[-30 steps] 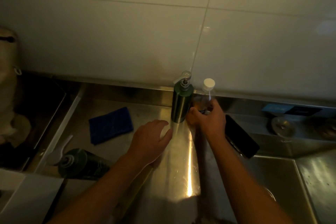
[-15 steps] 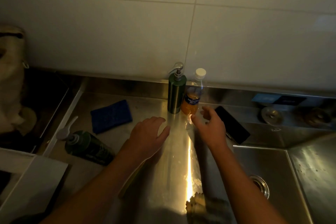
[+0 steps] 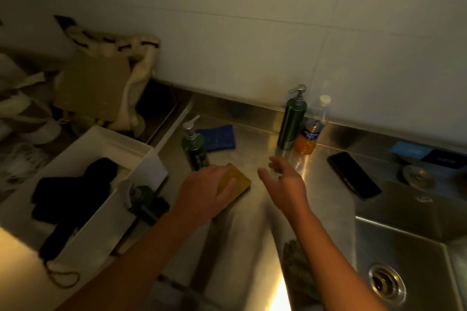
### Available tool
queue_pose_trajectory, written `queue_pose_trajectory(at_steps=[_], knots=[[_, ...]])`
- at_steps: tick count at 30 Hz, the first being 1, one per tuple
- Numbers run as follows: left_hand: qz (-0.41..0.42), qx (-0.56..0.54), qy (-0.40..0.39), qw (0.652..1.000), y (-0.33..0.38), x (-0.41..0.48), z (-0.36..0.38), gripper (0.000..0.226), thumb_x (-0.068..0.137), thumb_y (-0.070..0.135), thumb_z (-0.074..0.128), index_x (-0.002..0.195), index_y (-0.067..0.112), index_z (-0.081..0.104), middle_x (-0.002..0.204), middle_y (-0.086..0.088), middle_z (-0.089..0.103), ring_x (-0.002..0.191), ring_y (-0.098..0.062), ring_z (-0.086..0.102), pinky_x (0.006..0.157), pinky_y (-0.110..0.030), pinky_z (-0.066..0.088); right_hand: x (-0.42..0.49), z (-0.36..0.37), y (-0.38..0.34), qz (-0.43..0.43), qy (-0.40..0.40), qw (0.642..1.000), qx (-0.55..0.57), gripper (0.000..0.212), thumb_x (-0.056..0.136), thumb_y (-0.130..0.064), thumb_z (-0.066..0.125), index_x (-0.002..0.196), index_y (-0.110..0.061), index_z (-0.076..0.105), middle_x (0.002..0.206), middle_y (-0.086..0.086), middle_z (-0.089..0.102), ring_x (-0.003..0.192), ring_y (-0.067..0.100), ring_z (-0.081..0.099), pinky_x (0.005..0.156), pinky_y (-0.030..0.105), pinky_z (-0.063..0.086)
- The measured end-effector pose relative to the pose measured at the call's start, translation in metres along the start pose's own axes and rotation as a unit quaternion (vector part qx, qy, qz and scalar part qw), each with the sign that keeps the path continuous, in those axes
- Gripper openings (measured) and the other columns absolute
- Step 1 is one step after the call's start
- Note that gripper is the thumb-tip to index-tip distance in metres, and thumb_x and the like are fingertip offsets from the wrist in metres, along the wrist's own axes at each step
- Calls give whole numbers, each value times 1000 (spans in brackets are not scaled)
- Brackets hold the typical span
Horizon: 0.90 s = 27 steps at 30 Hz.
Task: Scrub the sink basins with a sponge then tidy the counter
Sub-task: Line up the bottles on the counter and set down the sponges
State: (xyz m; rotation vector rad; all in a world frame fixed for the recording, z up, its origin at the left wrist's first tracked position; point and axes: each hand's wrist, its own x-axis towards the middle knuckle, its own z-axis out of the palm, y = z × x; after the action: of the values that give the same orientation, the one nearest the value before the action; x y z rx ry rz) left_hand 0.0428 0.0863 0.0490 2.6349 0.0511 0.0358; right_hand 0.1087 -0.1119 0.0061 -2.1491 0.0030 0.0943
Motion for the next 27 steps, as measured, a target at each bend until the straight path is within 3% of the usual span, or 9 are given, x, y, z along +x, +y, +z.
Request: queue_pose_trajectory(at_steps=[3,5,7,11,15,22,27], knots=[[-16,27,23,999,-12,-17,-26,53,94,63,36,125,27,60,112,6,66,97,-10,61,88,-33,51,-16,20,-22,-20,-24,999,4,54,88,-51,67,136,-31,52,127,-8,61,107,8,56,93,31,50],[-18,11,40,999,-21,-26,-40,50,98,56,40,123,20,64,110,1,68,95,-14,64,85,-31,52,-25,28,-36,-49,-14,999,3,53,87,-49,68,134,-27,54,126,-6,62,112,11,59,91,31,50],[12,19,35,999,-25,-32,-52,52,101,53,37,124,14,65,114,-6,68,101,-21,66,88,-36,53,-36,32,-50,-71,-7,997,6,56,88,-50,66,136,-25,54,126,-5,62,114,11,58,92,31,51],[9,23,27,999,-27,-42,-79,46,99,52,45,137,27,51,131,5,59,117,-12,55,100,-34,46,-62,35,-72,-80,25,996,-23,58,88,-53,63,140,-29,50,129,-8,60,115,9,57,94,34,51],[93,14,47,994,-36,-58,-94,46,99,52,45,137,27,52,130,5,60,114,-11,56,95,-28,44,-96,43,-84,-72,74,994,-44,56,89,-52,62,139,-29,51,128,-8,61,112,9,58,90,31,51],[191,-34,45,980,-88,-90,-118,53,93,62,37,128,28,58,116,6,65,102,-14,62,86,-41,54,-177,89,-94,-24,139,988,-65,56,87,-55,63,135,-28,54,126,-8,63,112,9,61,89,33,54],[245,-67,48,966,-111,-125,-130,45,96,55,42,123,25,62,110,7,66,96,-9,61,81,-38,54,-223,128,-99,5,135,989,-65,53,88,-54,63,134,-29,54,128,-10,62,98,1,56,85,27,52]])
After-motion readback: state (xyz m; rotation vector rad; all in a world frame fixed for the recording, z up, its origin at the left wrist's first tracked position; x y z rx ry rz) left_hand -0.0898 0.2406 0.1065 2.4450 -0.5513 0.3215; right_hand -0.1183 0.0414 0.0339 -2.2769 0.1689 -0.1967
